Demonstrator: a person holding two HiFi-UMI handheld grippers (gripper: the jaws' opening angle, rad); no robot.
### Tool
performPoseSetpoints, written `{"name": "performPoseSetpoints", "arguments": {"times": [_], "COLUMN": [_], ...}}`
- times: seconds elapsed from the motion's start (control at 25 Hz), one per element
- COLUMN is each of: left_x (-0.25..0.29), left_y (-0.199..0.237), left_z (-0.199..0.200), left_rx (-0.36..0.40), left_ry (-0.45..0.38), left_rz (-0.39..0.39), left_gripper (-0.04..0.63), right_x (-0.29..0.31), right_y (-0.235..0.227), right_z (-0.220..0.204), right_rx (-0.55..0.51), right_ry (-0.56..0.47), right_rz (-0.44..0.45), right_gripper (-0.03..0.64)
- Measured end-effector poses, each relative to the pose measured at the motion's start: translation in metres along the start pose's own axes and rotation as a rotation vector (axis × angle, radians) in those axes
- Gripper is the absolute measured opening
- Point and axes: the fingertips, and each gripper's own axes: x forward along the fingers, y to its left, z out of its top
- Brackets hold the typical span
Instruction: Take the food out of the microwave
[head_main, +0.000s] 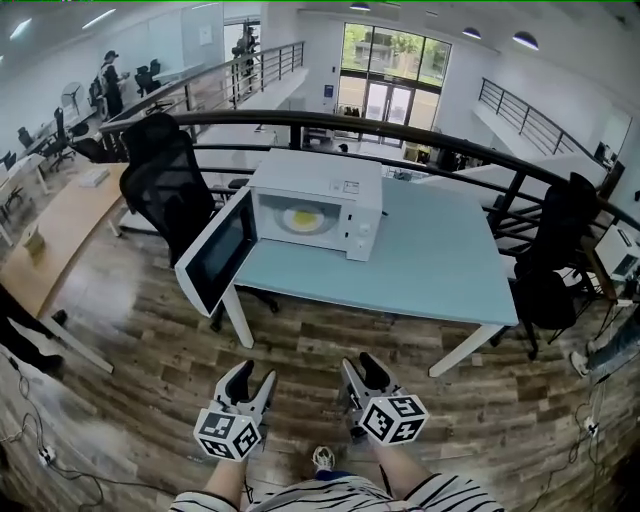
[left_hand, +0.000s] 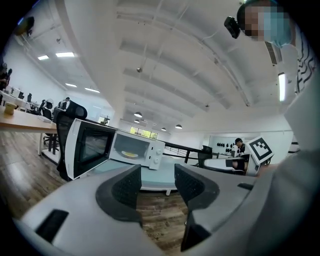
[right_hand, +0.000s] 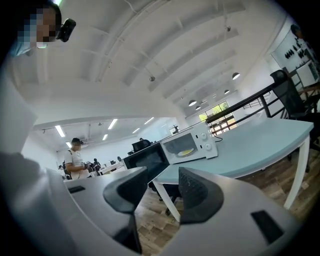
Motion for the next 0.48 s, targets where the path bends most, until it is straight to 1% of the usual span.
{"name": "performPoseSetpoints", "arguments": {"times": [0.24, 0.48], "left_x": [0.044, 0.073], "left_y": [0.007, 0.020], "left_z": [0.004, 0.003], "left_rx": [-0.016, -0.031], "left_ry": [-0.008, -0.003], "left_rz": [0.049, 0.085], "left_gripper": [0.189, 0.189], "right_x": [0.035, 0.066], "right_y": [-0.033, -0.051], "right_z": [0.019, 0.027], "right_rx": [0.000, 0.007], "right_ry": [0.020, 0.033], "right_rz": [0.030, 0.050], "right_gripper": [0.187, 0.187]}}
